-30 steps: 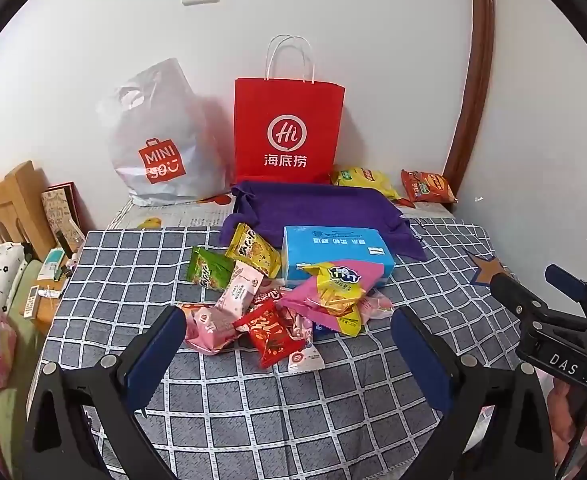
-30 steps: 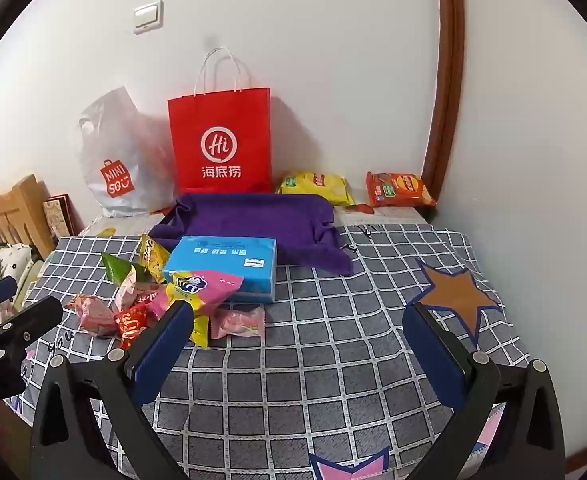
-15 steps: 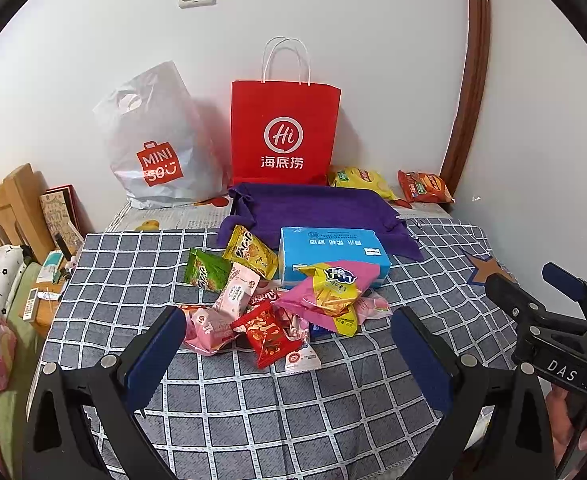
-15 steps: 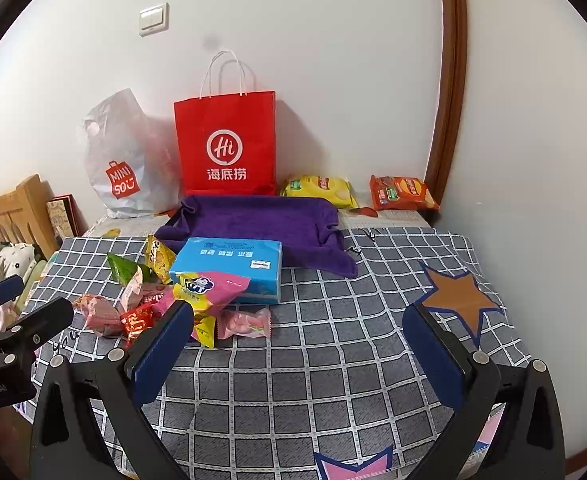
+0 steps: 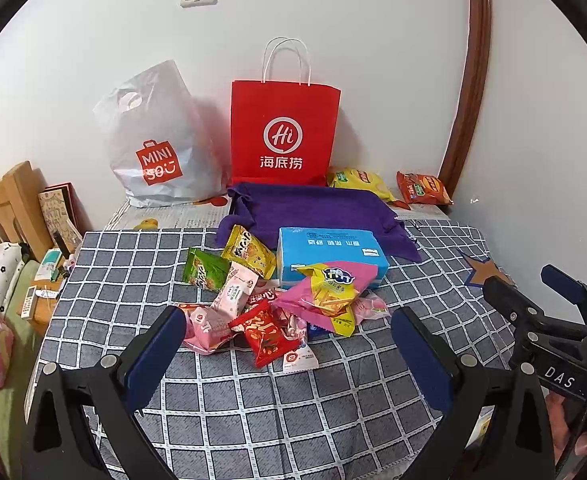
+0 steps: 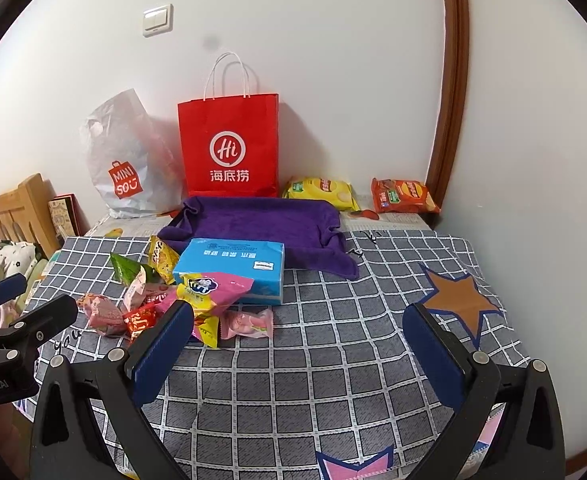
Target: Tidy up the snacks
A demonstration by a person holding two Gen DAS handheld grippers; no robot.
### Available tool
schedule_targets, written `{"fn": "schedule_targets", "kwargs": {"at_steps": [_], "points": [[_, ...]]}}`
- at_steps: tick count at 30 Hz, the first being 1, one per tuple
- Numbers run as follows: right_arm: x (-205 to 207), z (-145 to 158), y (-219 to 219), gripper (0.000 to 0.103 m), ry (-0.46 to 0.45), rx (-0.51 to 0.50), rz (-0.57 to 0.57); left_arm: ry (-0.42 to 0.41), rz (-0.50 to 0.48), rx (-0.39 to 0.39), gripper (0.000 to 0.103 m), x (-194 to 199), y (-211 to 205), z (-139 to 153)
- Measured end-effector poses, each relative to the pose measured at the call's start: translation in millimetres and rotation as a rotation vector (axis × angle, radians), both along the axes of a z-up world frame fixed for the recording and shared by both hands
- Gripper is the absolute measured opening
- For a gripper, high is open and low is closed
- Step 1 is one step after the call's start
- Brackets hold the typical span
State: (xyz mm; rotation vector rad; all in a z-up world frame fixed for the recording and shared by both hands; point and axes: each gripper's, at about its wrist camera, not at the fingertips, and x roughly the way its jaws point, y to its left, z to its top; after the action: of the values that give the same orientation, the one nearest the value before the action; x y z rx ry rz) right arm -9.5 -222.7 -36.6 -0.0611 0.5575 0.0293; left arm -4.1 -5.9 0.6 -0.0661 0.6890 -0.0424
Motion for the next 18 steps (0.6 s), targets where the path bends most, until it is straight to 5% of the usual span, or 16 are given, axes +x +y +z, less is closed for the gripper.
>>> {"fn": "schedule_targets", "kwargs": {"at_steps": [18], "points": [[-1.2,-2.4,2.0,0.103,0.008,0.001,0.005,-0.003,-0.008,0.0,0.103,-2.6,-0.7,0.3]]}}
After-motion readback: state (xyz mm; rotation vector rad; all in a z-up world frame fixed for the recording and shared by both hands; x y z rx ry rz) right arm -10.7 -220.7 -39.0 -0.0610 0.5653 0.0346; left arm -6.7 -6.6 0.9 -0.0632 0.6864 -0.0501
